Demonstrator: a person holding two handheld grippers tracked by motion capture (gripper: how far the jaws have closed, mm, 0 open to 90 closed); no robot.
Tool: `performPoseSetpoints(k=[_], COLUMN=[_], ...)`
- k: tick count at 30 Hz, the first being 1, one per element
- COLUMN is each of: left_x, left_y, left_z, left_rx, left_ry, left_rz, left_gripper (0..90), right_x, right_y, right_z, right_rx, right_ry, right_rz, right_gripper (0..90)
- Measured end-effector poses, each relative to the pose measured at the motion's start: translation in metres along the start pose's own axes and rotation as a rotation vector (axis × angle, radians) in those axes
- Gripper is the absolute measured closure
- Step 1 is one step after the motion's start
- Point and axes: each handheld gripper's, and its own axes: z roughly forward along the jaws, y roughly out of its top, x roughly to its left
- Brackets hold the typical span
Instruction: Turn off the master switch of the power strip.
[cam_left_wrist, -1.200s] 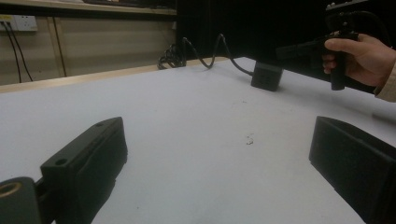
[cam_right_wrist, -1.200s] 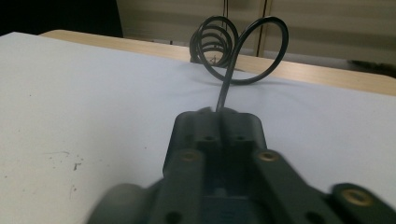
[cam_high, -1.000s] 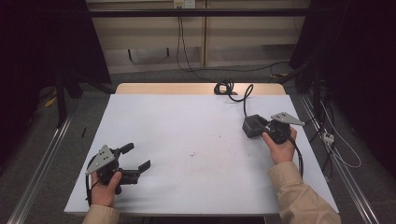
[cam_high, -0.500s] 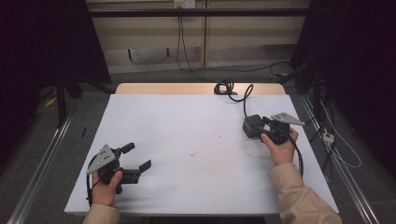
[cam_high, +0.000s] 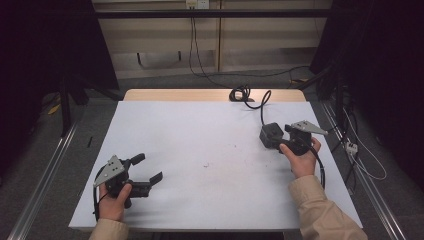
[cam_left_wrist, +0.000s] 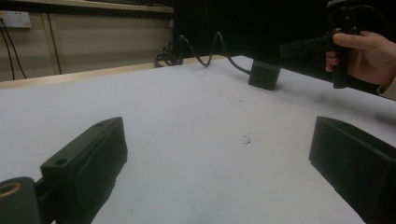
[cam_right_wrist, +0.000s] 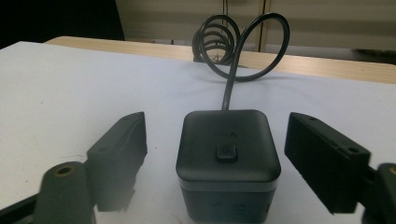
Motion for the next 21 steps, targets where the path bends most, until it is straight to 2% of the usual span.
performPoseSetpoints(k=[2,5,8,12,21], left_x=[0.0000,0.0000,-0.0001,0.0003,0.0003], left_y=[0.0000,0.0000,0.0001,0.0004,0.0009], left_z=[0.0000,0.0002,0.0004,0.0030,0.0030], left_rx=[0.000,0.000,-0.001,-0.002,-0.001], left_ry=[0.000,-0.001,-0.002,-0.002,-0.001], left_rz=[-0.001,-0.001,-0.001,-0.001,0.001], left_gripper=[3.8,3.8,3.8,3.8,3.8], right_x=[0.0000,0.0000,-0.0002,0.0015,0.0051], right_y=[0.0000,0.0007,0.0002,-0.0010,0.0000], right_z=[-0.0002,-0.0014,-0.0017,-0.0038,-0.0063], right_rx=[-0.001,-0.008,-0.006,0.012,0.013], right_ry=[0.000,-0.006,0.001,0.012,0.033], right_rz=[0.001,0.016,0.023,0.028,0.023], right_gripper=[19.2,12.9,10.4,9.0,8.9])
